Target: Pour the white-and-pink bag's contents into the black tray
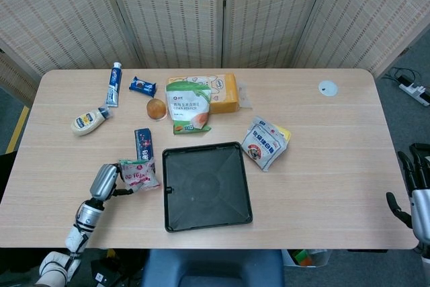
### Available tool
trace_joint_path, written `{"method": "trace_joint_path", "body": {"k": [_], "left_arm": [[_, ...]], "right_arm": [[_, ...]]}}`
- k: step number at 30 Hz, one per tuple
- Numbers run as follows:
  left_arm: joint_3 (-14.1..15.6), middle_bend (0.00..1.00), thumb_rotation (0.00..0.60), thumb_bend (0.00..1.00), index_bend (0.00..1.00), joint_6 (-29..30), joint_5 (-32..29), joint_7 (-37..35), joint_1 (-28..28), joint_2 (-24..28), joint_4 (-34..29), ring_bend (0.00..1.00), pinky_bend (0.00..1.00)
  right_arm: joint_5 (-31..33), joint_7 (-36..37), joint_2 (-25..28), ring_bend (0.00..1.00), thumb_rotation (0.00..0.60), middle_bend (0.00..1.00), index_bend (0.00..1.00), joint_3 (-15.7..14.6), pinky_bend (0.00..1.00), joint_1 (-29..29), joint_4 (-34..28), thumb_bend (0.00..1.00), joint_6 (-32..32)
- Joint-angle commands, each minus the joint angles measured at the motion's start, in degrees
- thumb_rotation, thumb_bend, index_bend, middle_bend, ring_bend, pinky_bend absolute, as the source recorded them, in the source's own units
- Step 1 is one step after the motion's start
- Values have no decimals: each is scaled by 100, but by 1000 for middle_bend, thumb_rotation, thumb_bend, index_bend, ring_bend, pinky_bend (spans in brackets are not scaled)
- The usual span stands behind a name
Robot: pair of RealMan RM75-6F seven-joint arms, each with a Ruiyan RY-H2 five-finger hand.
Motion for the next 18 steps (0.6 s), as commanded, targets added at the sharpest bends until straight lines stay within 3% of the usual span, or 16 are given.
{"method": "trace_joint_path", "body": {"k": [1,10,14,18], "left_arm": [[100,766,600,502,669,425,172,206,-152,342,-48,744,692],[367,769,600,502,651,999,673,1324,-804,1494,-874,744,713],[484,769,600,503,633,893,921,2205,-1124,2076,-1857,738,719],[570,769,600,504,626,501,1174,3529,-1453,2689,-3252,733,724]], "right_arm": [[-41,-8,-10,114,600,38,0,2,58,24,12,343,-10],[-210,-20,-27,115,600,39,0,32,58,180,59,344,-128],[-255,1,-29,115,600,39,0,46,58,259,97,344,-205],[-288,61,-35,115,600,39,0,58,58,325,159,344,-263]]}}
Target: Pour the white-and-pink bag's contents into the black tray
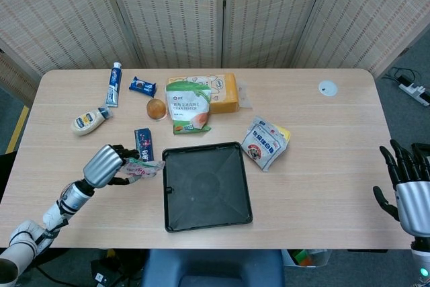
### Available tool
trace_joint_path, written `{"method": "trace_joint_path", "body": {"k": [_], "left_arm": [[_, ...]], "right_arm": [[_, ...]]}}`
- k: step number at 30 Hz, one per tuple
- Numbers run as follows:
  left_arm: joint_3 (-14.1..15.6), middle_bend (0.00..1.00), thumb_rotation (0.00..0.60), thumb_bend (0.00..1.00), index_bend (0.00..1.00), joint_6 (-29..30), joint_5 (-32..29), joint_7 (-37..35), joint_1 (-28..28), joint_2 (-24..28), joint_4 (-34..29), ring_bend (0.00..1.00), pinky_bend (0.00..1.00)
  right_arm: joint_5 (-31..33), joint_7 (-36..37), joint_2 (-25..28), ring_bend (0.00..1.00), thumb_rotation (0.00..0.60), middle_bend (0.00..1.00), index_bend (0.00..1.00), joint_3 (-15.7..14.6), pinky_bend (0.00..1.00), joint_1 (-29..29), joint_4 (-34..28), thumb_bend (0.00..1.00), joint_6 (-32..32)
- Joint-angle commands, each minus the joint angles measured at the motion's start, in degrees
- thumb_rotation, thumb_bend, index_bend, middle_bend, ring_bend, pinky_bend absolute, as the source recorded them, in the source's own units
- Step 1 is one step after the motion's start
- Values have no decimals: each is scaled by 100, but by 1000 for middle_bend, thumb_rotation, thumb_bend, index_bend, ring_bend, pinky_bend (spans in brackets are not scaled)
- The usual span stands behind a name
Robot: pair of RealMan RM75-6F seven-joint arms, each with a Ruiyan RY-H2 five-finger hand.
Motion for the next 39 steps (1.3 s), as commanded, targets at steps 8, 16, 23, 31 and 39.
{"method": "trace_joint_path", "body": {"k": [8,16,23,31,39], "left_arm": [[74,769,600,504,584,-1613,460,3577,-950,1348,-3288,725,726],[-132,769,600,504,529,-2459,289,5272,-1124,1449,-3938,721,726],[-240,769,600,504,507,-2882,146,6711,-1082,1582,-4370,718,726],[-342,769,600,504,487,-3197,-47,7819,-995,1624,-4824,716,726],[-437,769,600,503,484,-3418,-210,8538,-948,1545,-4955,714,726]], "right_arm": [[-24,193,-40,114,600,39,0,-4,58,80,189,345,-70],[-13,314,-76,115,600,39,0,-22,58,81,315,344,-51],[8,369,-104,115,600,39,0,-27,58,85,378,344,-41],[27,382,-127,117,600,39,0,-35,58,85,404,343,-34],[40,394,-125,119,600,39,0,-40,59,66,413,344,6]]}}
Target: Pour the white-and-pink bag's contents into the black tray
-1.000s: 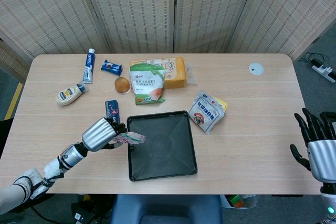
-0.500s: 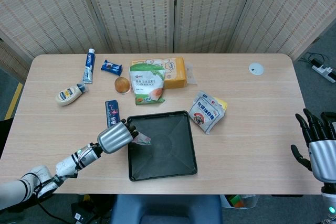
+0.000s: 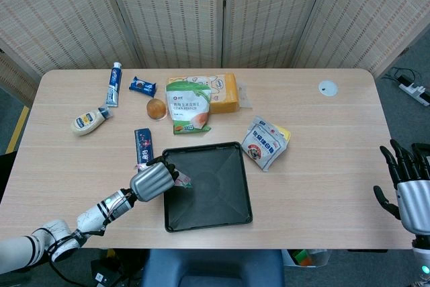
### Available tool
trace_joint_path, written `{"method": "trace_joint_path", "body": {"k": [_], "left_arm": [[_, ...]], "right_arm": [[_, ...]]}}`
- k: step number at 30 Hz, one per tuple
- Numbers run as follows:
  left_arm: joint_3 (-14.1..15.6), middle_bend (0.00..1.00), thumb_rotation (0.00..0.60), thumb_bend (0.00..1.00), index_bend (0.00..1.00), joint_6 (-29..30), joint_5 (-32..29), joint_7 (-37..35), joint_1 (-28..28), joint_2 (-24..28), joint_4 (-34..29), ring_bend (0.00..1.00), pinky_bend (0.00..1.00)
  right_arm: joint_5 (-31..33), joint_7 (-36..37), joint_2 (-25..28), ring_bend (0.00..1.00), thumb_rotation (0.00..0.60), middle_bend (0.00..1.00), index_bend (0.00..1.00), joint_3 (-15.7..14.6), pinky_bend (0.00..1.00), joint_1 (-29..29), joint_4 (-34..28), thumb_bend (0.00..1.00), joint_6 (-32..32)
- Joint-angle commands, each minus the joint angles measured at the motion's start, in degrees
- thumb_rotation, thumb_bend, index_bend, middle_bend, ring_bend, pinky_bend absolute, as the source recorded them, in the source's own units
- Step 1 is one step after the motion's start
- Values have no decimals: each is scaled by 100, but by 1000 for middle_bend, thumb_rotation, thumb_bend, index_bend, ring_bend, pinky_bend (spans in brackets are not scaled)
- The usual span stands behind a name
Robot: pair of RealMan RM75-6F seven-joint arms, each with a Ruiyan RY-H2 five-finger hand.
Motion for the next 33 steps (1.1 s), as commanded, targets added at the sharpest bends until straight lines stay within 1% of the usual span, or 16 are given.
{"method": "trace_joint_path", "body": {"k": [1,6,10,13,17,19,25,31,33], "left_arm": [[-48,769,600,504,484,-136,-87,315,21,-17,-102,714,726],[-125,769,600,504,484,-274,-244,816,48,-31,-238,712,726],[-161,769,600,504,478,-319,-323,978,66,-44,-346,712,726],[-161,769,600,503,476,-278,-325,970,96,-74,-349,713,726],[-152,769,600,504,474,-271,-324,763,103,-98,-335,711,726],[-147,769,600,503,475,-175,-265,463,113,-147,-274,711,726],[-113,769,600,502,468,191,-136,-968,183,-259,10,705,726],[-124,769,600,502,465,842,-60,-2751,369,-511,598,695,726],[-126,769,600,502,465,1057,-28,-3249,431,-596,798,694,726]], "right_arm": [[3,5,-2,120,600,39,0,-1,59,-1,2,344,2],[3,9,-10,120,600,39,0,-3,58,1,15,344,9],[15,22,-14,120,600,39,0,-3,58,-8,29,344,23],[37,21,-18,120,600,39,0,-4,58,-17,53,345,27],[57,36,-19,120,600,39,0,-1,58,-20,63,344,26],[62,42,-23,120,600,39,0,0,58,-20,69,344,26],[103,52,-18,119,600,39,0,5,58,-34,84,345,33],[141,40,-17,120,600,39,0,10,58,-53,80,345,45],[145,29,-13,120,600,39,0,13,58,-56,69,345,52]]}}
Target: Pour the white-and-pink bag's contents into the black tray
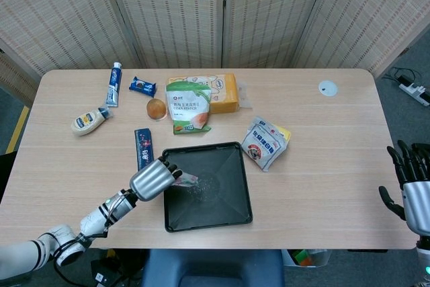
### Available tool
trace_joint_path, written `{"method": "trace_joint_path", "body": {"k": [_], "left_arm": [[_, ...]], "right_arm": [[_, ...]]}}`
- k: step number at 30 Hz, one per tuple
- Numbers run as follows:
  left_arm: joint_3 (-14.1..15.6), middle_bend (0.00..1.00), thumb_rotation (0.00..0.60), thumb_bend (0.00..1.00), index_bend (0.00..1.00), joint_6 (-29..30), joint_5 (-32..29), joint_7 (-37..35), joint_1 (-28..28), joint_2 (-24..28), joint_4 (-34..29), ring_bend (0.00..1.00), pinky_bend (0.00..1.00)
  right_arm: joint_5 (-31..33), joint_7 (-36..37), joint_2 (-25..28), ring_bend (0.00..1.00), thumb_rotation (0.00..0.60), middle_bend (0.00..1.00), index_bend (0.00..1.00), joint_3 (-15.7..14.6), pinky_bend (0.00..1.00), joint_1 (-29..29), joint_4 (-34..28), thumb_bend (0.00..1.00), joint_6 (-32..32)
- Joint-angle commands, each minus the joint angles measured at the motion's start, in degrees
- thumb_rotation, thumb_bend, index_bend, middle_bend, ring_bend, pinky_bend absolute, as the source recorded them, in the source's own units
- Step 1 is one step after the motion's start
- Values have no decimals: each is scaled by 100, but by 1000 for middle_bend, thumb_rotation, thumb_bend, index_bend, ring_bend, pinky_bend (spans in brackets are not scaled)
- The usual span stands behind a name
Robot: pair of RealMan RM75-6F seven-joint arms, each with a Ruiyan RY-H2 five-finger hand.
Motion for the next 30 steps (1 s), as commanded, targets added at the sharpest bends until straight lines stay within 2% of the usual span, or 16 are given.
{"method": "trace_joint_path", "body": {"k": [1,8,17,22,30], "left_arm": [[0,769,600,502,465,736,126,-1519,223,-306,694,694,726],[-1,769,600,502,464,1508,124,-3027,550,-690,1557,696,726],[4,759,600,503,457,2120,-95,-5033,1003,-1223,2590,683,726],[59,743,600,502,440,2230,-142,-5720,1167,-1588,3283,669,725],[170,726,600,484,425,2268,-83,-6318,1236,-2174,4543,652,724]], "right_arm": [[5,-17,5,119,600,39,0,3,58,-5,-14,344,8],[33,-97,26,119,600,39,0,6,58,-17,-82,345,6],[39,-174,42,120,600,39,0,11,58,-13,-166,344,-5],[50,-194,42,120,600,39,0,13,58,-13,-194,344,-13],[84,-212,55,120,600,39,0,14,58,-37,-220,344,-1]]}}
